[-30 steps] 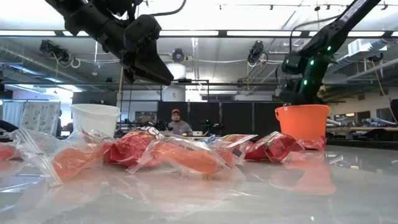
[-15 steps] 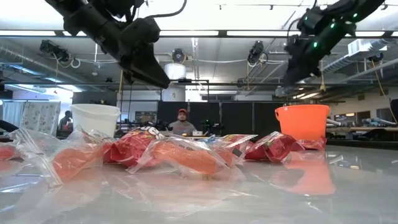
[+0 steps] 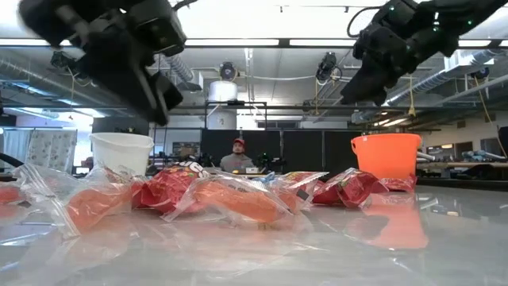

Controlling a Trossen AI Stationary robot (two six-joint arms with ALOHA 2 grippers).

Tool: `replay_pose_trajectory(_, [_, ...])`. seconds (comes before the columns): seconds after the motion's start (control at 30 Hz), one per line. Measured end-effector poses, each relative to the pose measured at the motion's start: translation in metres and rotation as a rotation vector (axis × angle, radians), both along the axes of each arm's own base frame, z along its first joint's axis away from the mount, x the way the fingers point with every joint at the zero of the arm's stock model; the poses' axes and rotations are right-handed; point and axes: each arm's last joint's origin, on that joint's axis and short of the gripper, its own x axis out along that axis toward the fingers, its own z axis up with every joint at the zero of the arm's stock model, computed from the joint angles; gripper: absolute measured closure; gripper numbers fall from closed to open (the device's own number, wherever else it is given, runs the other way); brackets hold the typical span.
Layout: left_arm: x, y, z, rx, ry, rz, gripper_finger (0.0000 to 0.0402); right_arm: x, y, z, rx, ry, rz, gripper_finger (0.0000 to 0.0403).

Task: Sort candy by brand, put in halloween buckets
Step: Put the top blue gummy into the top orange bucket

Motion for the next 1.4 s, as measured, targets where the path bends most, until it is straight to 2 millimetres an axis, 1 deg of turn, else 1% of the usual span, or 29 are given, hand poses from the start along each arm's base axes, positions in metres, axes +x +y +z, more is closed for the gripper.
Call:
replay_pose_trajectory(0.07, [0.000, -0.007, -0.007, 0.052, 0.022, -0.016, 0.0280, 0.006, 0.010, -0.009, -0.008, -0.021, 0.024, 0.0239])
replay_pose_trajectory(0.13, [-0.001, -0.010, -0.014, 0.115, 0.048, 0.004, 0.0280, 0.010, 0.018, -0.017, -0.045, -0.017, 0.012, 0.0239])
replay_pose_trajectory(0.23, [0.002, -0.011, -0.025, 0.159, 0.081, 0.023, 0.0280, 0.011, 0.026, -0.028, -0.135, 0.029, -0.082, 0.0239])
replay_pose_trajectory(0.3, [0.003, -0.012, -0.031, 0.166, 0.108, 0.019, 0.0280, 0.011, 0.030, -0.032, -0.171, 0.057, -0.120, 0.0239])
replay_pose_trajectory(0.37, [0.004, -0.012, -0.038, 0.163, 0.138, 0.009, 0.0280, 0.011, 0.033, -0.034, -0.179, 0.076, -0.134, 0.0239])
replay_pose_trajectory(0.43, [0.003, -0.012, -0.046, 0.170, 0.194, -0.004, 0.0280, 0.011, 0.037, -0.036, -0.170, 0.077, -0.125, 0.0239])
replay_pose_trajectory(0.6, [0.005, -0.013, -0.062, 0.176, 0.272, -0.017, 0.0280, 0.014, 0.045, -0.037, -0.163, 0.065, -0.090, 0.0239])
replay_pose_trajectory(0.67, [0.005, -0.013, -0.065, 0.182, 0.283, -0.021, 0.0281, 0.015, 0.048, -0.036, -0.162, 0.051, -0.080, 0.0239])
replay_pose_trajectory(0.73, [0.005, -0.013, -0.067, 0.199, 0.284, -0.035, 0.0293, 0.017, 0.050, -0.034, -0.159, 0.030, -0.075, 0.0239])
replay_pose_trajectory(0.83, [0.007, -0.011, -0.066, 0.197, 0.265, -0.031, 0.0336, 0.019, 0.053, -0.031, -0.130, -0.018, -0.080, 0.0239])
replay_pose_trajectory(0.9, [0.011, -0.009, -0.063, 0.195, 0.239, -0.036, 0.0373, 0.021, 0.057, -0.029, -0.089, -0.047, -0.080, 0.0239])
replay_pose_trajectory(0.93, [0.014, -0.007, -0.060, 0.196, 0.227, -0.033, 0.0385, 0.023, 0.059, -0.030, -0.063, -0.053, -0.074, 0.0239])
replay_pose_trajectory(0.97, [0.018, -0.005, -0.056, 0.207, 0.200, -0.020, 0.0389, 0.025, 0.061, -0.031, -0.038, -0.059, -0.064, 0.0239])
replay_pose_trajectory(1.07, [0.029, 0.005, -0.047, 0.315, 0.117, 0.101, 0.0381, 0.034, 0.070, -0.036, 0.007, -0.073, -0.012, 0.0239])
replay_pose_trajectory(1.13, [0.040, 0.010, -0.036, 0.367, 0.016, 0.173, 0.0379, 0.043, 0.079, -0.042, 0.014, -0.084, 0.034, 0.0239])
replay_pose_trajectory(1.2, [0.049, 0.015, -0.025, 0.385, -0.076, 0.221, 0.0382, 0.054, 0.087, -0.048, 0.016, -0.114, 0.077, 0.0239])
replay_pose_trajectory(1.3, [0.059, 0.021, -0.016, 0.369, -0.177, 0.272, 0.0391, 0.069, 0.098, -0.057, 0.013, -0.174, 0.128, 0.0239])
replay_pose_trajectory(1.4, [0.067, 0.024, -0.005, 0.379, -0.306, 0.279, 0.0396, 0.082, 0.104, -0.066, 0.063, -0.230, 0.125, 0.0239])
